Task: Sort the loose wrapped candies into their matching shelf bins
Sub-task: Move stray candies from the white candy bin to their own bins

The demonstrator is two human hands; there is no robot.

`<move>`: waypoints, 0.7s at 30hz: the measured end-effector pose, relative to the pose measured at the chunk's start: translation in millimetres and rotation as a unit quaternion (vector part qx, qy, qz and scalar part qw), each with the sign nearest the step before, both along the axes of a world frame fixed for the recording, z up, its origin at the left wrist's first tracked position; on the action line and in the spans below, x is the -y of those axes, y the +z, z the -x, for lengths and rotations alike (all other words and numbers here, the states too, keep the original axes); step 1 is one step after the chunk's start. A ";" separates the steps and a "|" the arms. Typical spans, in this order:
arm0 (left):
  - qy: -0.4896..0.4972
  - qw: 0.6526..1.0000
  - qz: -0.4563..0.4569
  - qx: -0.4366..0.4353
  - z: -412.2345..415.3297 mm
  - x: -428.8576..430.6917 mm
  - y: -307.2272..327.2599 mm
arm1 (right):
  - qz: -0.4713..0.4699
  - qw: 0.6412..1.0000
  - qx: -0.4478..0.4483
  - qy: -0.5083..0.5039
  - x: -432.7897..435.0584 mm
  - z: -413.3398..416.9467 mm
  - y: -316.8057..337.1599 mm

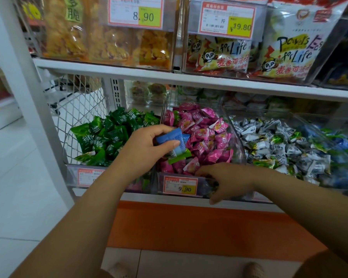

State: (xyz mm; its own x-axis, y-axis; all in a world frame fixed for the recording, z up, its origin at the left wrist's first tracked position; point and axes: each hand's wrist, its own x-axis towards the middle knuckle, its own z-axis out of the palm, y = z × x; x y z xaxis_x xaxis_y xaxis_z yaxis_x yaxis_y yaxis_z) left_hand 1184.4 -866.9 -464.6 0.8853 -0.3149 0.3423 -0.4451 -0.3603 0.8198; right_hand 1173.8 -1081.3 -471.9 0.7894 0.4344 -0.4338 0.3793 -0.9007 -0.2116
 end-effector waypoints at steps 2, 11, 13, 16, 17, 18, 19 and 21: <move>0.000 1.000 0.001 0.001 1.0 0.5 0.6 | -0.005 1.000 0.004 -0.001 -1.7 -0.5 -2.1; -0.002 1.000 -0.003 0.002 0.6 -2.1 1.6 | 0.010 1.000 0.012 0.000 -3.9 -6.9 -7.9; -0.003 1.000 -0.002 0.004 0.1 -2.3 2.1 | 0.009 1.000 0.012 -0.002 -4.4 -7.9 -6.5; -0.004 1.000 0.001 0.010 0.6 -2.1 1.9 | -0.002 1.000 0.020 -0.016 -1.8 -11.7 -1.2; -0.005 1.000 0.003 0.011 0.5 -2.0 1.9 | -0.004 1.000 0.020 -0.021 -0.6 -13.0 0.3; -0.006 1.000 0.002 0.012 0.4 -1.9 2.2 | -0.003 1.000 0.017 -0.022 0.7 -14.0 1.5; -0.007 1.000 0.000 0.013 0.0 -1.6 2.4 | 0.003 1.000 0.018 -0.018 1.7 -15.1 2.5; -0.008 1.000 -0.005 0.014 -0.9 -0.9 2.7 | 0.009 1.000 0.027 -0.008 3.1 -16.8 5.2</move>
